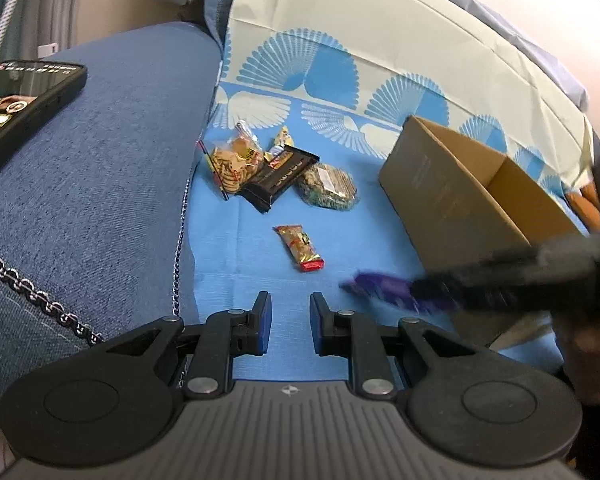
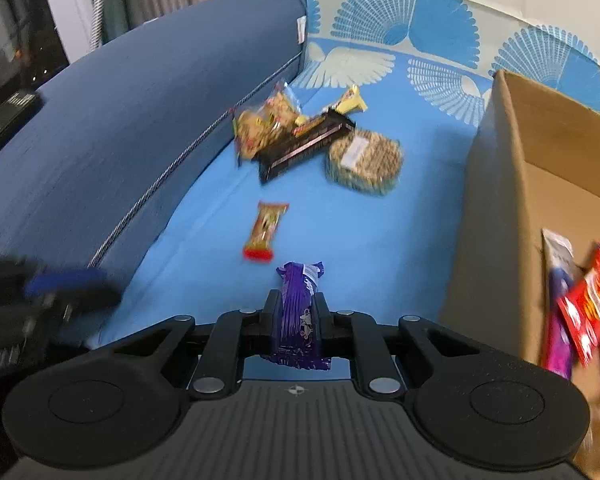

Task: Organize snacks
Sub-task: 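Grasp the purple bar with the right gripper while the left gripper grasps the gold-wrapped cake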

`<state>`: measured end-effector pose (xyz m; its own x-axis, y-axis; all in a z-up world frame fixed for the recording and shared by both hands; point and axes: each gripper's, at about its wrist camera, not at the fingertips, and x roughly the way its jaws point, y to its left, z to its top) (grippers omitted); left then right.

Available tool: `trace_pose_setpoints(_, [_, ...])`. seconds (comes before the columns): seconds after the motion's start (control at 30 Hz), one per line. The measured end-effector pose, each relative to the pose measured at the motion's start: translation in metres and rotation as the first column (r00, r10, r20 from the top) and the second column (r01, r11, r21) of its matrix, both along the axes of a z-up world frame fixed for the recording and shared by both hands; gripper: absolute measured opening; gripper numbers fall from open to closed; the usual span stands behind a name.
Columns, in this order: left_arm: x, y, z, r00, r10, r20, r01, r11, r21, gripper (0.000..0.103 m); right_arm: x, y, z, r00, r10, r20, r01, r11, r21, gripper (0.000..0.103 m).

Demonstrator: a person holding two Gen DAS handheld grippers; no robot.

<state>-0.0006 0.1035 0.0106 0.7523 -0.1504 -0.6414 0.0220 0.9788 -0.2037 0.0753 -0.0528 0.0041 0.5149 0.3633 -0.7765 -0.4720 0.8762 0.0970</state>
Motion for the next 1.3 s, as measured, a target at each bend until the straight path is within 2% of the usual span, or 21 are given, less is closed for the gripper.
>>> trace_pose_setpoints(0.17, [0.003,-0.003,0.0,0.999,0.033,-0.015,-0.033,0.999,0.01,0.022,-0.022,-0.014,-0.009,0.999,0.026,0.021,-0.026,1.0,-0.006,0.016])
trace_pose_setpoints(0.3, [0.006,-0.006,0.001,0.997,0.069,-0.028,-0.068,0.997,0.038,0.022,-0.027,-0.018,-0.02,0.999,0.03,0.024,-0.031,0.998,0.061,0.017])
trace_pose_setpoints(0.4, [0.013,-0.008,0.001,0.994,0.098,-0.05,-0.095,0.994,0.058,0.022,-0.026,-0.014,-0.032,1.0,0.03,0.005,-0.03,0.997,0.071,0.017])
trace_pose_setpoints(0.5, [0.026,-0.01,0.002,0.99,0.127,-0.064,-0.124,0.991,0.046,0.022,-0.025,-0.007,-0.039,0.999,0.039,-0.005,-0.038,0.997,0.061,0.023])
trace_pose_setpoints(0.6, [0.05,-0.024,0.001,0.992,0.111,-0.064,-0.106,0.992,0.074,0.022,-0.023,-0.005,-0.041,0.999,0.032,-0.015,-0.031,0.997,0.073,0.03])
trace_pose_setpoints(0.7, [0.078,-0.038,0.0,0.993,0.094,-0.065,-0.088,0.992,0.09,0.023,-0.019,-0.003,-0.044,1.0,0.012,-0.026,-0.01,0.998,0.067,0.033])
trace_pose_setpoints(0.8, [0.105,-0.047,-0.006,0.992,0.086,-0.087,-0.078,0.992,0.097,0.03,-0.018,-0.002,-0.046,0.999,0.01,-0.034,-0.008,0.998,0.057,0.034])
trace_pose_setpoints(0.87, [0.119,-0.05,-0.013,0.99,0.095,-0.104,-0.083,0.99,0.116,0.044,-0.019,0.0,-0.048,1.0,0.015,-0.026,-0.014,0.999,0.033,0.034])
trace_pose_setpoints(0.93, [0.13,-0.05,-0.022,0.985,0.106,-0.134,-0.09,0.989,0.119,0.048,-0.018,0.0,-0.049,0.999,0.021,-0.027,-0.02,1.0,0.021,0.034])
trace_pose_setpoints(1.07, [0.143,-0.049,-0.035,0.977,0.13,-0.171,-0.111,0.987,0.114,0.048,-0.019,0.0,-0.051,0.999,0.023,-0.025,-0.023,1.0,-0.007,0.034])
trace_pose_setpoints(1.23, [0.151,-0.056,-0.045,0.975,0.109,-0.192,-0.084,0.988,0.13,0.048,-0.019,0.0,-0.052,0.999,0.033,-0.009,-0.033,0.998,-0.045,0.034])
trace_pose_setpoints(1.3, [0.154,-0.061,-0.049,0.975,0.101,-0.198,-0.071,0.985,0.154,0.044,-0.019,0.0,-0.052,0.999,0.035,-0.008,-0.036,0.998,-0.047,0.033])
